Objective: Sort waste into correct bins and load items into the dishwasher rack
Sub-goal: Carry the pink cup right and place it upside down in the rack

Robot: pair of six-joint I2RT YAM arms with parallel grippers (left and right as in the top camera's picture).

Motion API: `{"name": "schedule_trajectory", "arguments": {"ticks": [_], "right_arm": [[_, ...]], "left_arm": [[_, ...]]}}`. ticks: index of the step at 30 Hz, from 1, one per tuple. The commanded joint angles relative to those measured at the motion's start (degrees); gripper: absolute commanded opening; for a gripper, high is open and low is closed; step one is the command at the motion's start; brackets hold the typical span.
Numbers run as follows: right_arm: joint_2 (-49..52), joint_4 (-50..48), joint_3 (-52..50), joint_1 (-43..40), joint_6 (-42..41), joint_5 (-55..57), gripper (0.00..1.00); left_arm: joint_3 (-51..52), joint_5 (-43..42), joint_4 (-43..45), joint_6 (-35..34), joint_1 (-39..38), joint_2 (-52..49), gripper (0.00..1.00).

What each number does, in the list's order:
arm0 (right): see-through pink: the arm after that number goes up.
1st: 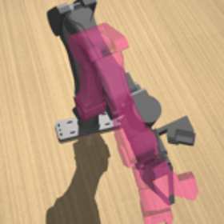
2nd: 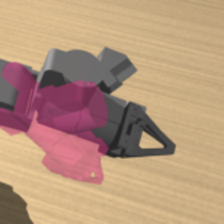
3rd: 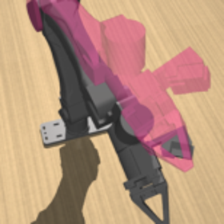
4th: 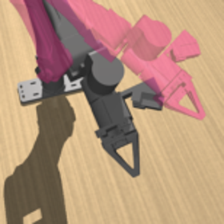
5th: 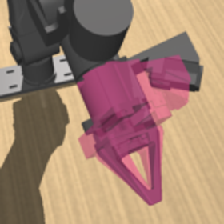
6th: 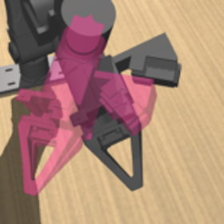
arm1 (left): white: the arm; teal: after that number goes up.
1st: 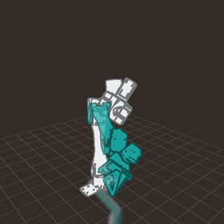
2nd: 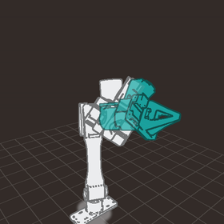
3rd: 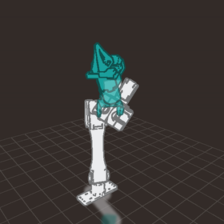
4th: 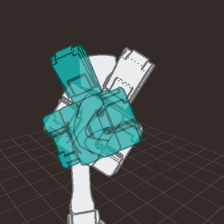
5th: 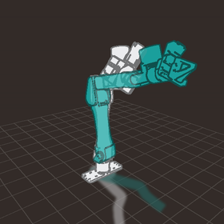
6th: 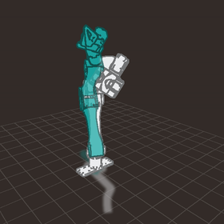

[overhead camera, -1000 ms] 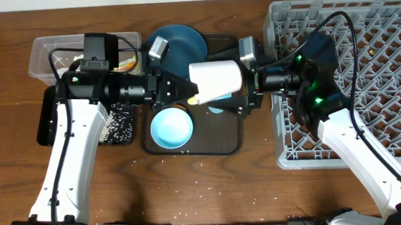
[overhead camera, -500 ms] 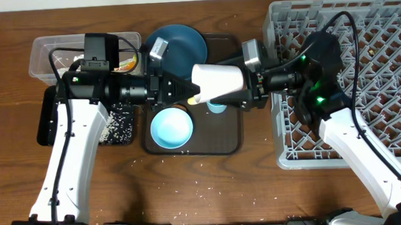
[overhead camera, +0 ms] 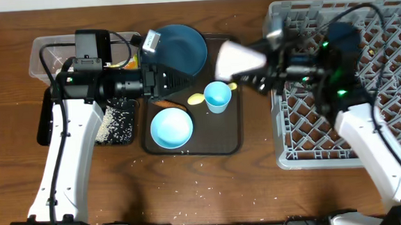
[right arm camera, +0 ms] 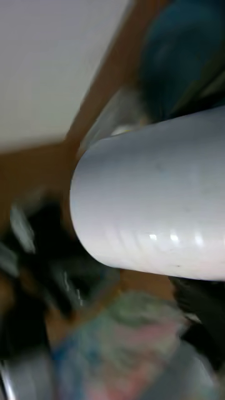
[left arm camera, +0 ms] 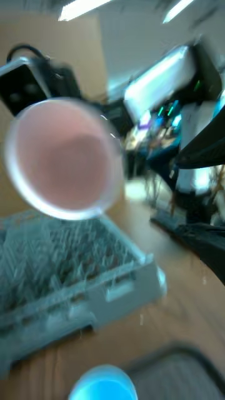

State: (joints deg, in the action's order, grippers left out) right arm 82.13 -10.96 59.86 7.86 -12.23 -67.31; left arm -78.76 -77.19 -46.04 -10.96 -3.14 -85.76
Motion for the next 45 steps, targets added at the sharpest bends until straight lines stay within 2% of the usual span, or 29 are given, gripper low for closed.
{"name": "schedule_trajectory", "arguments": {"ticks": [1,4,7,13,17,21,27,42,45], "right_arm": [[0.0,7.2,0.3,-5.2,-5.5,13.0,0.50],[-1.2,20.4,1.1,-8.5,-5.3,22.7,0.49],[-3.1,35.6,4.2,-9.7,-3.3,32.8,0.48],[-4.6,65.0,17.2,-8.3,-0.3,54.7,0.48],[-4.6,76.7,22.4,-6.0,-0.3,65.0,0.49],[-3.0,82.9,22.5,-4.4,-1.0,69.6,0.50],[4.0,88.7,22.5,-5.4,-1.0,69.5,0.53],[18.7,88.7,22.5,-11.5,3.5,65.6,0.54],[20.9,88.5,22.5,-11.5,3.8,65.3,0.63]], "left_arm": [[-0.2,18.1,-0.1,-0.1,0.2,-0.1,0.33],[-0.2,35.0,-0.4,-0.5,-0.4,-0.1,0.33],[-0.2,47.0,-0.3,-0.8,-1.4,-0.1,0.33],[-0.2,60.4,-1.2,-0.7,-3.2,-0.1,0.34],[0.9,65.3,-1.2,-0.7,-4.2,-0.1,0.37],[2.4,66.8,-1.2,-0.7,-4.3,-0.2,0.37],[3.3,67.7,-1.2,-0.7,-4.3,-1.2,0.38],[3.4,67.8,-1.2,-0.5,-4.3,-3.9,0.38],[3.4,67.8,-1.2,-0.5,-4.3,-4.2,0.38]]}}
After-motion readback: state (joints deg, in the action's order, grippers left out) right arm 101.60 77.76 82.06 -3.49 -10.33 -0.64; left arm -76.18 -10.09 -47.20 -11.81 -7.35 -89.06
